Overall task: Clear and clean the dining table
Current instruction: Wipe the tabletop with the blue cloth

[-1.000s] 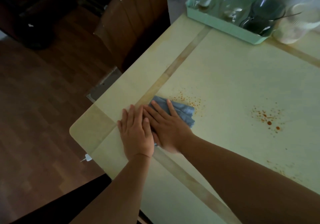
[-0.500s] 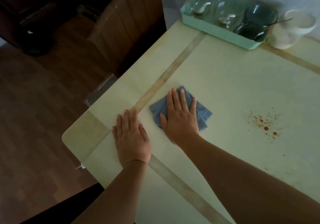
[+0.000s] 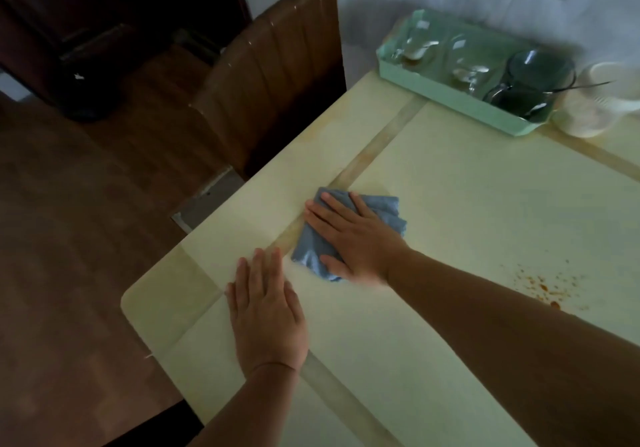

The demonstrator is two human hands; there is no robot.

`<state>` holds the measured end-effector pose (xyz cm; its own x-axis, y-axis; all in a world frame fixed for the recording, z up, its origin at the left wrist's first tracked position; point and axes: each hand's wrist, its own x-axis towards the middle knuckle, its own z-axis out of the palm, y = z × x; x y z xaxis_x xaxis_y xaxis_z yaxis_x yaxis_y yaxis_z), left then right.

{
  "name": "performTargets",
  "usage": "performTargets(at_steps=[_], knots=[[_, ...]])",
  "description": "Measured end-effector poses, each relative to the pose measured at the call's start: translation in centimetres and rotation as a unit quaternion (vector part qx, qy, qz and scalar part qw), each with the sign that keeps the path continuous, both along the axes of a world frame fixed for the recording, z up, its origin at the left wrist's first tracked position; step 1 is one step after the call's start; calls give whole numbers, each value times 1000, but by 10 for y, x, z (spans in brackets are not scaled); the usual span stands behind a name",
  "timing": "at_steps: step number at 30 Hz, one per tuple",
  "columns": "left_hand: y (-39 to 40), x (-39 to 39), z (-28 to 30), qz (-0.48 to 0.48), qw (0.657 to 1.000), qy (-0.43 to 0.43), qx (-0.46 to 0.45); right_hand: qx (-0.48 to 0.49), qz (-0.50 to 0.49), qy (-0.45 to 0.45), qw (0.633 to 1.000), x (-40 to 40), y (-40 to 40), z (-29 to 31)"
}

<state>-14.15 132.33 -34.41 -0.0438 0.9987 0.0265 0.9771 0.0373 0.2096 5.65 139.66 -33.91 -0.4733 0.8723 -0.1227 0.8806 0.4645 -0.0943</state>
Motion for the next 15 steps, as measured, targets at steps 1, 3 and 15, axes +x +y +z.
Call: performTargets(at_steps=[1, 3, 15], knots=[[0, 0, -1, 2, 1000, -1, 2, 2, -16, 4, 1000, -1, 9, 1], [0, -1, -3, 3, 1000, 2, 3, 4, -67, 7, 998, -4, 25, 2], [-1, 2, 2, -1, 1000, -7, -3, 4, -296, 33, 955, -7, -19, 5]])
